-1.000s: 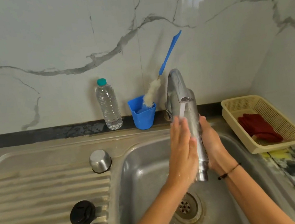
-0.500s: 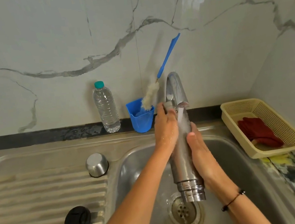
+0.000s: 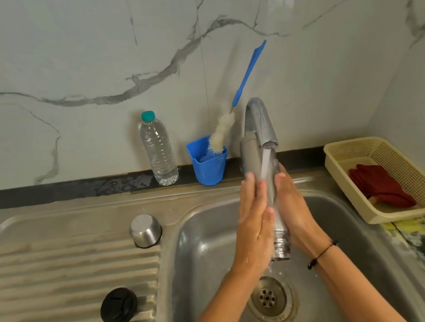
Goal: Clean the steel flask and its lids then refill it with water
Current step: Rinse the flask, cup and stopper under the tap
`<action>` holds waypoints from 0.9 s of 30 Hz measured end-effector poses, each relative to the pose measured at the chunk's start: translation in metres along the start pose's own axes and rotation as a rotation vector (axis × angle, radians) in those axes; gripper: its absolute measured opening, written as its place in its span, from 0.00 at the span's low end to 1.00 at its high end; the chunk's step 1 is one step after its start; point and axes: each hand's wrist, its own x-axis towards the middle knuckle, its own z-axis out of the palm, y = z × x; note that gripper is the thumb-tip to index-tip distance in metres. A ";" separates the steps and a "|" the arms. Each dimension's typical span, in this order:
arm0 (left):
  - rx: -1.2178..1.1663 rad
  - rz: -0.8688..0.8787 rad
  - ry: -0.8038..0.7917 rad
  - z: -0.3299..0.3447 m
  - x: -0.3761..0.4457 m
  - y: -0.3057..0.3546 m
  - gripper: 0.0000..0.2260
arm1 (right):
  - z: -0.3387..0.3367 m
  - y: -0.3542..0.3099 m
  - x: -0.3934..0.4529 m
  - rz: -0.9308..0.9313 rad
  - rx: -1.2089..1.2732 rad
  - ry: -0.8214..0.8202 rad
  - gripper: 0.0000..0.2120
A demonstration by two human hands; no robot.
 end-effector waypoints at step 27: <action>0.006 -0.089 -0.010 0.006 0.022 0.020 0.33 | -0.016 -0.007 0.006 -0.082 0.170 -0.070 0.19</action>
